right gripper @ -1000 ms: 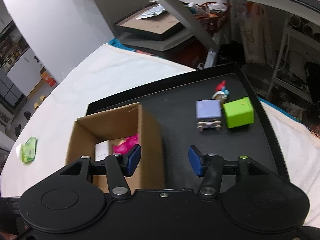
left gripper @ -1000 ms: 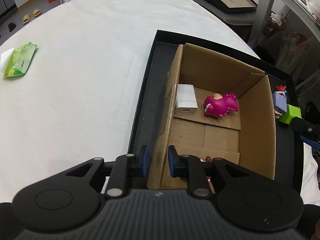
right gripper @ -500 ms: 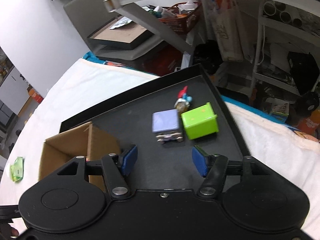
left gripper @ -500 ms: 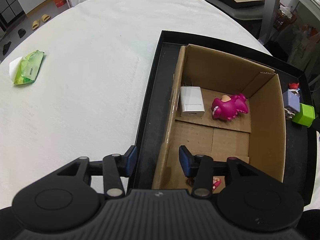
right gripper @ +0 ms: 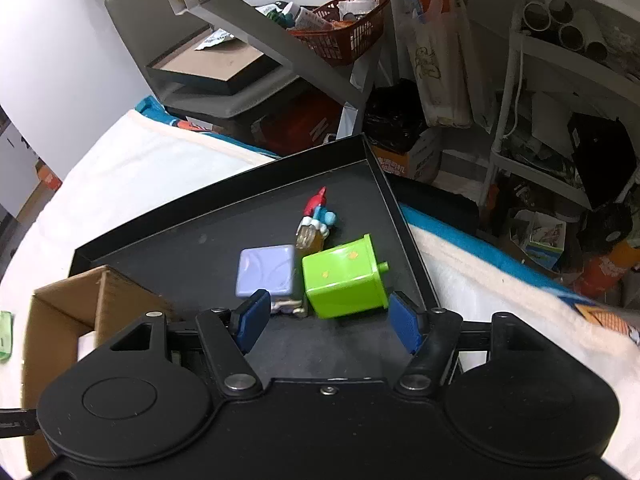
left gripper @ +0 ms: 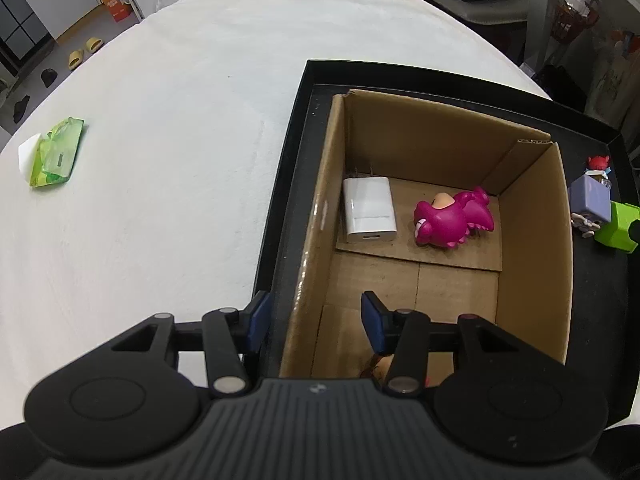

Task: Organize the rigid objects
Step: 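Move the right gripper to the lime-green cube and close on it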

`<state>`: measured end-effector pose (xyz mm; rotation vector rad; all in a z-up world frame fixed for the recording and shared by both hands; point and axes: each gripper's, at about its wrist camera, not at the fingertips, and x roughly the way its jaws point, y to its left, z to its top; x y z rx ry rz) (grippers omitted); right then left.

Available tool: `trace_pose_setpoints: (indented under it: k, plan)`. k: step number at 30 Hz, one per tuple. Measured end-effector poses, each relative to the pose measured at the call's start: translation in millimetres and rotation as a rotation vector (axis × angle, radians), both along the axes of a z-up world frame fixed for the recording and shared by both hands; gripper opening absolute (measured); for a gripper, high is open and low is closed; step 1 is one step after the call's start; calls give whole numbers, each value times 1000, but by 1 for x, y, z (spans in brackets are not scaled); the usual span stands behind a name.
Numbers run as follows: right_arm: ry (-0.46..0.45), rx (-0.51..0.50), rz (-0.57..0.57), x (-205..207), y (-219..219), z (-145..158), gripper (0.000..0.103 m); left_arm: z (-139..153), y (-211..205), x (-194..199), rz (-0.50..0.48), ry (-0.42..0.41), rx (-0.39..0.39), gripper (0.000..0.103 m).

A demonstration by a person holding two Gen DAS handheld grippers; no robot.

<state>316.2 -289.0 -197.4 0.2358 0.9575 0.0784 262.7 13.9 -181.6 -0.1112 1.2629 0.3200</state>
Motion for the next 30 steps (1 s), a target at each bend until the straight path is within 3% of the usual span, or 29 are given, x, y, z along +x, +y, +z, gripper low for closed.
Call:
trace_pose_setpoints:
  k: [13, 23, 25, 30]
  plan:
    - [-21, -87, 73, 25, 10, -16, 65, -4, -19, 12, 5, 35, 48, 53]
    - [-36, -99, 82, 29, 4, -16, 63, -4, -24, 14, -4, 43, 73, 53]
    - [-14, -126, 89, 31, 5, -17, 51, -4, -25, 14, -7, 46, 75, 54]
    - [-14, -165, 108, 28, 8, -18, 49, -4, -25, 13, -7, 40, 74, 54]
